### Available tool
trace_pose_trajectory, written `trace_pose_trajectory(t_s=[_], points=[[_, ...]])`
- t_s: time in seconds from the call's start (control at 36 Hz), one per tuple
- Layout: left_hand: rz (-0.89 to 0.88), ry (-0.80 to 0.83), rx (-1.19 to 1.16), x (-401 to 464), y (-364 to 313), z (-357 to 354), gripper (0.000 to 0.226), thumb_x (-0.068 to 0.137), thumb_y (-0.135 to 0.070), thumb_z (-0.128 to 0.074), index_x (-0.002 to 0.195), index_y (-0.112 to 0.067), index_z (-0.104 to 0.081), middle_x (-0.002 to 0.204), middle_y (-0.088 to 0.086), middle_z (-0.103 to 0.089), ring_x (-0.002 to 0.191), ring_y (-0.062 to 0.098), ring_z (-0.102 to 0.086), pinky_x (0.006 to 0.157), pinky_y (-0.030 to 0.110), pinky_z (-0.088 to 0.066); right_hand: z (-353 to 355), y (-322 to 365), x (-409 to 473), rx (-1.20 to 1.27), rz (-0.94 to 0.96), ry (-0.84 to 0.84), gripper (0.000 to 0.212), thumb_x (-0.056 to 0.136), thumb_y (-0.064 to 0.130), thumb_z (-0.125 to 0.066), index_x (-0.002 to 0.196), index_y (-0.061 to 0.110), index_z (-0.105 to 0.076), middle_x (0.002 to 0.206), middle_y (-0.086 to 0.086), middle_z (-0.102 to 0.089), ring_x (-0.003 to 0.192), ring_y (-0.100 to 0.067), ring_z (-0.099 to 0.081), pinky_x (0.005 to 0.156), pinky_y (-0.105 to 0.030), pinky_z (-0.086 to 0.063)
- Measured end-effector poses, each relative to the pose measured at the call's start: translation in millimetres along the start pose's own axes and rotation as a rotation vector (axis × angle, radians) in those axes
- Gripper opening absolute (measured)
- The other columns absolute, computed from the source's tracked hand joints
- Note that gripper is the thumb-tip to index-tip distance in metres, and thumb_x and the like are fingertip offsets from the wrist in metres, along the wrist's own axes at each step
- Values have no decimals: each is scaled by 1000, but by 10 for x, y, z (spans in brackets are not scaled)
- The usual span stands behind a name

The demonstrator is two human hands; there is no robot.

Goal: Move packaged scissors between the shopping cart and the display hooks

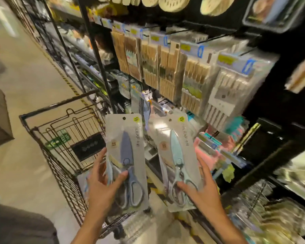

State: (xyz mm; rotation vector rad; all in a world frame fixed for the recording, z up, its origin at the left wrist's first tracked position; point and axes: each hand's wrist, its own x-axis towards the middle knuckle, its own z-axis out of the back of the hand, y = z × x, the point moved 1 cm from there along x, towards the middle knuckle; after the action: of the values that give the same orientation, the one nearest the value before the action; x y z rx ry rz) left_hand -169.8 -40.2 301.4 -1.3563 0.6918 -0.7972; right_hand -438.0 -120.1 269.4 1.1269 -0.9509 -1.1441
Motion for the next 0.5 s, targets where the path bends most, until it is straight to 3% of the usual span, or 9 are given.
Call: trace_pose_trajectory(t_s=[0.06, 0.14, 0.19, 0.36, 0.5], points=[[-25, 37, 12, -127, -81, -131, 90, 71, -19, -86, 137, -60, -41, 148, -10, -48, 127, 8, -53, 106, 51, -46, 171, 16, -146, 3, 6, -29, 94, 70, 20, -91, 142, 49, -39, 148, 17, -49, 131, -4, -51, 106, -23, -47], [-42, 90, 60, -302, -151, -286, 90, 70, -24, -88, 136, -63, -40, 150, -11, -47, 134, 14, -49, 109, 53, -44, 402, 30, -401, 29, 9, -103, 96, 66, 23, -92, 135, 65, -39, 147, 16, -49, 132, -8, -52, 107, -28, -49], [-64, 131, 56, -407, -197, -381, 90, 70, -27, -88, 139, -61, -40, 151, -13, -47, 137, 16, -48, 108, 54, -44, 540, 40, -585, 40, 14, -161, 97, 66, 24, -92, 137, 64, -39, 148, 14, -50, 133, -11, -52, 108, -39, -49], [-167, 295, 57, -678, -292, -622, 88, 73, -33, -89, 144, -51, -41, 149, -18, -49, 137, 13, -48, 109, 52, -45, 778, 135, -1240, 52, 27, -329, 96, 72, 18, -89, 146, 48, -37, 135, 43, -46, 125, 13, -49, 99, -13, -48], [-212, 423, 11, -945, -364, -802, 85, 68, -27, -85, 140, -50, -46, 149, -25, -45, 141, 5, -41, 115, 49, -38, 898, 191, -1877, 48, 16, -515, 99, 70, 20, -91, 144, 56, -37, 145, 26, -50, 128, -1, -55, 100, -27, -54]])
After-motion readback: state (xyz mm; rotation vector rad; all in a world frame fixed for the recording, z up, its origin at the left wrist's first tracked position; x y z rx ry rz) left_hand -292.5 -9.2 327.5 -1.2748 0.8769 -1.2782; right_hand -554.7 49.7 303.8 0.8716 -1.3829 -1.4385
